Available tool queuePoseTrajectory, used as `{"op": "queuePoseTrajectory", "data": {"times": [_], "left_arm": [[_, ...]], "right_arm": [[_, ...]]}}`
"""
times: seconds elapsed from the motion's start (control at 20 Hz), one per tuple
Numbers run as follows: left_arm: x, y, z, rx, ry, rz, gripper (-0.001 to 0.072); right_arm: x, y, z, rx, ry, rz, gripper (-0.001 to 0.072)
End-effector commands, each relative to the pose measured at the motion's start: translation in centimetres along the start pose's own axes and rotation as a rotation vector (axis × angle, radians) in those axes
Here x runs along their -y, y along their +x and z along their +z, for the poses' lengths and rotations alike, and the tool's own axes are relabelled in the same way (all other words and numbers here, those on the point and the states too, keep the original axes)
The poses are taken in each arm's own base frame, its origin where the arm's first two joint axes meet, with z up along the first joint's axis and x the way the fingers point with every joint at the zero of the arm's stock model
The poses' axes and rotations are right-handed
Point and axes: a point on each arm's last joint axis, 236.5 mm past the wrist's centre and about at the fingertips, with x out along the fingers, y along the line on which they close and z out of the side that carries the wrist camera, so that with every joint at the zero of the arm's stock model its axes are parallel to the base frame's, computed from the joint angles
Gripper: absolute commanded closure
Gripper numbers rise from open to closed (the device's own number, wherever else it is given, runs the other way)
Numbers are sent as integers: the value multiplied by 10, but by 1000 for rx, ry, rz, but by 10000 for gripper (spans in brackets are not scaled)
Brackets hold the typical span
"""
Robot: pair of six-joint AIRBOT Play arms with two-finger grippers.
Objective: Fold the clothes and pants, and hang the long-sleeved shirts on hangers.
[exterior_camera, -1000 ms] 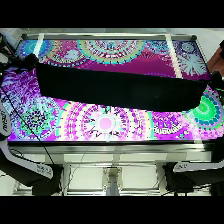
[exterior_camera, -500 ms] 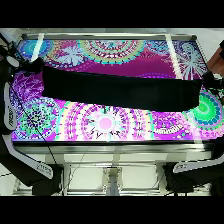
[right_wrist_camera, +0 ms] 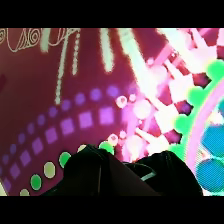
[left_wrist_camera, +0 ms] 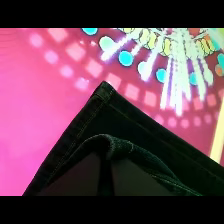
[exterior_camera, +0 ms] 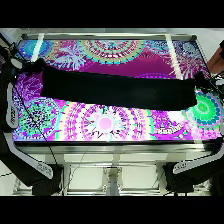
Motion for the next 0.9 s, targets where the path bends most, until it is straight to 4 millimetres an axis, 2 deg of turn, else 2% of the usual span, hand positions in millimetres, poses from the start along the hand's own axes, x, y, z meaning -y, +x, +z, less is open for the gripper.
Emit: {"op": "queuePoseTrajectory", "data": {"times": [0.0,0.05,0.1,0.3,0.4,0.5,0.55,0.6,0.65,0.7,0.8,0.85], "left_arm": [[0,1,1,5,4,0,417],[1,-1,2,7,5,-1,399],[2,-4,5,12,9,-3,399],[11,-28,21,47,65,-13,399],[3,-44,20,12,100,18,399],[-17,-58,1,-92,136,81,394],[-26,-63,-13,-160,141,98,361],[-34,-68,-29,-237,150,106,328],[-39,-71,-42,-298,174,106,325],[-43,-75,-52,-345,201,103,241],[-43,-75,-64,-398,207,90,194],[-42,-74,-72,-426,192,75,123]], "right_arm": [[-4,2,7,36,10,7,533],[-5,1,7,35,11,9,339],[-7,-2,9,39,8,12,207],[-33,-18,23,7,-49,47,188],[-48,-33,30,-33,-118,52,189],[-54,-50,31,-93,-200,27,189],[-53,-58,28,-133,-237,6,189],[-49,-64,25,-168,-268,-20,189],[-44,-69,18,-209,-294,-43,188],[-37,-72,9,-254,-307,-63,189],[-25,-77,-10,-347,-357,-92,188],[-23,-80,-17,-378,-362,-94,189]]}}
